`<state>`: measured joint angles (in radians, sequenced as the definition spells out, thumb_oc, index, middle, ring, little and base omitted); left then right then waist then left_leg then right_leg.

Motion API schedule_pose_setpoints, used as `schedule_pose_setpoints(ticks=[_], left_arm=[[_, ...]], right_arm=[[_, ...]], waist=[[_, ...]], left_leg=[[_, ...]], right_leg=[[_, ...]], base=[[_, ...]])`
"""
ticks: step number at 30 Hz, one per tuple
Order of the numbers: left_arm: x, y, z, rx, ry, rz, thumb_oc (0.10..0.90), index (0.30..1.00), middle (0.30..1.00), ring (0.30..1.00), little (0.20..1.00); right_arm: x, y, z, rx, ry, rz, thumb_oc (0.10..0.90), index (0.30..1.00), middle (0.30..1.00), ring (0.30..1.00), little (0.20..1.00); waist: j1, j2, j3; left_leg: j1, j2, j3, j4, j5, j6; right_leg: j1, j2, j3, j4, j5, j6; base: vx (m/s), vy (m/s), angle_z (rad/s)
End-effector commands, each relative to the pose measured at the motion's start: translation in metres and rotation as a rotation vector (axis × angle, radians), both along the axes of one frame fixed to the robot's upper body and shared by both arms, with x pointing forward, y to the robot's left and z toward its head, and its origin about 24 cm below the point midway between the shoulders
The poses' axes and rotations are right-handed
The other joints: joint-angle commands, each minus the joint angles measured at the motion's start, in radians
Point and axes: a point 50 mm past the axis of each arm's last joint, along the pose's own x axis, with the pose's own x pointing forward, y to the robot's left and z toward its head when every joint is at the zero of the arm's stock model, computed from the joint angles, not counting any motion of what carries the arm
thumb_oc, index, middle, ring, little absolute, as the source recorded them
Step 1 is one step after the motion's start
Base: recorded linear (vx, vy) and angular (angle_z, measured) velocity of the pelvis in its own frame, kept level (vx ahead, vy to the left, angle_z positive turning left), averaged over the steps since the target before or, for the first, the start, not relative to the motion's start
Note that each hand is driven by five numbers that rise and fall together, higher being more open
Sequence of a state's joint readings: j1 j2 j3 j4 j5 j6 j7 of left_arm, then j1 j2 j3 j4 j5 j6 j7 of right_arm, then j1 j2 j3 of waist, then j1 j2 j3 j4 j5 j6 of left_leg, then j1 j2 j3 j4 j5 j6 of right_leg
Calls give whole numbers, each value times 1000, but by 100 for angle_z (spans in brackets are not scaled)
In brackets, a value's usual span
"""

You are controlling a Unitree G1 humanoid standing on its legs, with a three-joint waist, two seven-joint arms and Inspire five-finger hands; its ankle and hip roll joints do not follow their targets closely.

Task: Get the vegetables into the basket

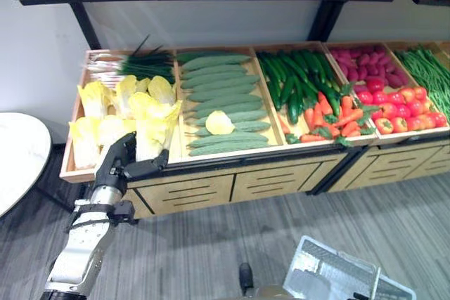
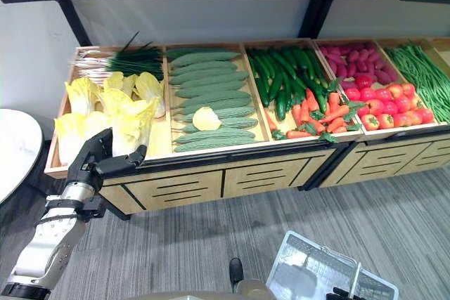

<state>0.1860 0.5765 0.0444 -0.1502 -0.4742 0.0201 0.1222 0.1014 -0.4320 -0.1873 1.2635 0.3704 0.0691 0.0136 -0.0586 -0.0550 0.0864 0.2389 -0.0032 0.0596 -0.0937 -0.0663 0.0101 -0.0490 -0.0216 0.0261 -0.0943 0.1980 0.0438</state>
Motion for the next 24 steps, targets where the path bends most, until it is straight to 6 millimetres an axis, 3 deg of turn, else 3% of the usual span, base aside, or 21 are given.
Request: schedule_pose_setpoints(ticks=[1, 13, 24], left_arm=[[9, -5, 77, 3, -381, -63, 400, 300, 300, 300, 300], [-1, -4, 78, -19, -389, -59, 400, 300, 300, 300, 300], [-6, -4, 68, -46, -346, -44, 400, 300, 300, 300, 300]], right_arm=[[6, -44, 26, -157, -40, -26, 400, 300, 300, 300, 300], [3, -43, 26, -157, -16, 15, 400, 300, 300, 300, 300], [4, -33, 19, -128, -19, 30, 400, 300, 300, 300, 300]], waist=[[-20, 4, -43], [-7, 0, -36], [-2, -1, -28]], left_leg=[[-78, 27, -25, 6, -7, -39], [-72, 30, -40, 6, -1, -40], [-65, 28, -38, 6, -4, -35]], right_leg=[[159, -32, -33, 7, -213, 65], [172, -28, -46, 7, -219, 57], [184, -29, -52, 7, -222, 55]], base=[[-12, -10, 3], [-13, -3, 5], [0, 0, 0]])
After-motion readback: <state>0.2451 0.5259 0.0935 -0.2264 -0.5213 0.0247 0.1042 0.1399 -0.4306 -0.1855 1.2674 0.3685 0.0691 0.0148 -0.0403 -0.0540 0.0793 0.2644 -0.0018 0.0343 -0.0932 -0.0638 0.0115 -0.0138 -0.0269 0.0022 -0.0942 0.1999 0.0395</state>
